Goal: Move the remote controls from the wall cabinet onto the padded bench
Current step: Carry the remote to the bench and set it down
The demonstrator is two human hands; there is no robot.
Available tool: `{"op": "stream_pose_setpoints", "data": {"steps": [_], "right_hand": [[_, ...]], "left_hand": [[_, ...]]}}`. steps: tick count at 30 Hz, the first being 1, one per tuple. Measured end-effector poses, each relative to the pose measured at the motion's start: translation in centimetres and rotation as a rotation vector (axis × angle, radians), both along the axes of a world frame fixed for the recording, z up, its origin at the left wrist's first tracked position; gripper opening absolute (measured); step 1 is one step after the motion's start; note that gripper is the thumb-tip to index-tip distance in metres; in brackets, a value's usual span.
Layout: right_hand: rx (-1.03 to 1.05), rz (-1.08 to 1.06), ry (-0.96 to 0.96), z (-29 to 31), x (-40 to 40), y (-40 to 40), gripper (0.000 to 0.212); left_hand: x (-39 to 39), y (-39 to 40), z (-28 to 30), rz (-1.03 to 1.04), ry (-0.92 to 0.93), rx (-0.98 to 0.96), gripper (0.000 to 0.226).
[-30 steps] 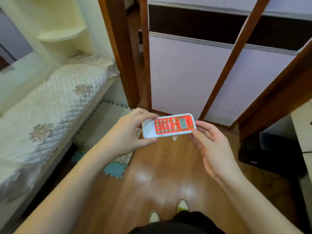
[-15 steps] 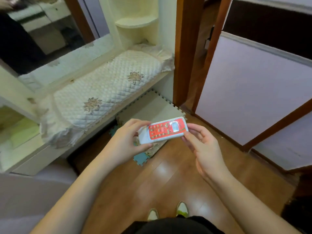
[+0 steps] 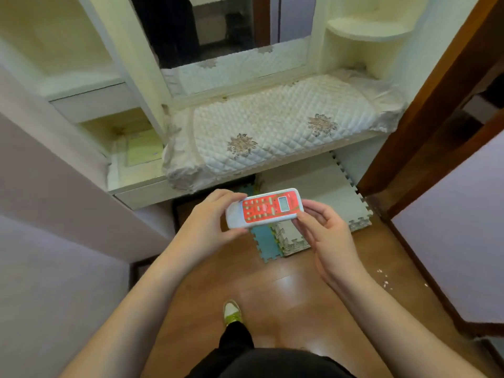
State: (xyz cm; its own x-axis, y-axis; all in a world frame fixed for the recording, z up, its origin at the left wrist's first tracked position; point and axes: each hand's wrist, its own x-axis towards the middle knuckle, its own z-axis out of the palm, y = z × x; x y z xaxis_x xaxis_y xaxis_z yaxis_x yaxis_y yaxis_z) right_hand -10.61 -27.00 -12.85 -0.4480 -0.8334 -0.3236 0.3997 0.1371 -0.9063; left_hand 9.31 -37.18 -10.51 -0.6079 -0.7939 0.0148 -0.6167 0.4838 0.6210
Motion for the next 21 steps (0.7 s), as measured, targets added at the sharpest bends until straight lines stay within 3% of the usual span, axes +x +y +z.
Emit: {"op": "stream_pose_setpoints", "data": {"steps": [11, 21], "right_hand": [[-0.017, 0.14, -0.006, 0.8, 10.0, -14.4, 0.013], [0.038, 0.133, -0.01, -0.1, 13.2, -21.0, 0.016]], "left_hand": [[11.3, -10.6, -1.9, 0.143, 0.032, -0.015, 0.063], [14.5, -17.9, -3.0, 0.179, 0.07, 0.058, 0.065]]}}
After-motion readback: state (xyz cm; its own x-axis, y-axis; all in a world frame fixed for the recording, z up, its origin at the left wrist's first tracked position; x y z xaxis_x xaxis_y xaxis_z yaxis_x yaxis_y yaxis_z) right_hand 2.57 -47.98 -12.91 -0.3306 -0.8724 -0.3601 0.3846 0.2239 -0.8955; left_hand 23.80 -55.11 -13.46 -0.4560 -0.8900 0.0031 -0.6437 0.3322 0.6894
